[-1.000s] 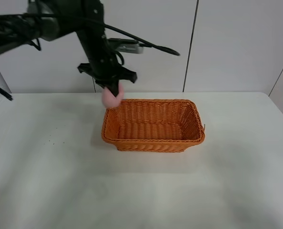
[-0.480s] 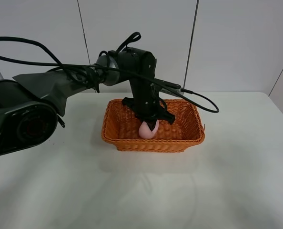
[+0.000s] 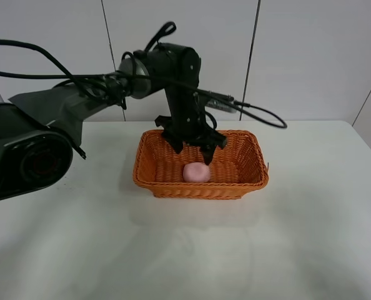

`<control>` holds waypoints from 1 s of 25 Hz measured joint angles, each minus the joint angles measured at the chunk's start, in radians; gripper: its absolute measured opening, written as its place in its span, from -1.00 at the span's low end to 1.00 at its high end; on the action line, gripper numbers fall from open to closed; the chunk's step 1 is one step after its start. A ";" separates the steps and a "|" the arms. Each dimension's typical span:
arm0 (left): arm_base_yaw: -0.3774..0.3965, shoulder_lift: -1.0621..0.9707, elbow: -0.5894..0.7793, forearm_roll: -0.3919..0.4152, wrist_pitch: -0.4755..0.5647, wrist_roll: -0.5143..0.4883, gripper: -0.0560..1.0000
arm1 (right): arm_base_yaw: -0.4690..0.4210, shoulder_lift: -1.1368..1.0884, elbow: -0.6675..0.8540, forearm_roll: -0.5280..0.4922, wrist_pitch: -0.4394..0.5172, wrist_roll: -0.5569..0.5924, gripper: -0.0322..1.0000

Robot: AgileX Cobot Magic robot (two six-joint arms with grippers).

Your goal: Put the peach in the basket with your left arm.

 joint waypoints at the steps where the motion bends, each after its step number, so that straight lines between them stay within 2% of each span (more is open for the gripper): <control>1: 0.011 -0.010 -0.029 0.001 0.001 0.000 0.56 | 0.000 0.000 0.000 0.000 0.000 0.000 0.41; 9: 0.146 -0.081 -0.074 0.001 0.002 0.046 0.56 | 0.000 0.000 0.000 0.000 0.000 0.000 0.41; 17: 0.388 -0.076 -0.030 0.026 0.002 0.143 0.56 | 0.000 0.000 0.000 0.000 0.000 0.000 0.41; 22: 0.540 -0.074 -0.025 0.044 0.002 0.153 0.56 | 0.000 0.000 0.000 0.000 0.000 0.000 0.41; 25: 0.601 -0.074 -0.020 0.047 0.001 0.153 0.56 | 0.000 0.000 0.000 0.000 0.000 0.000 0.41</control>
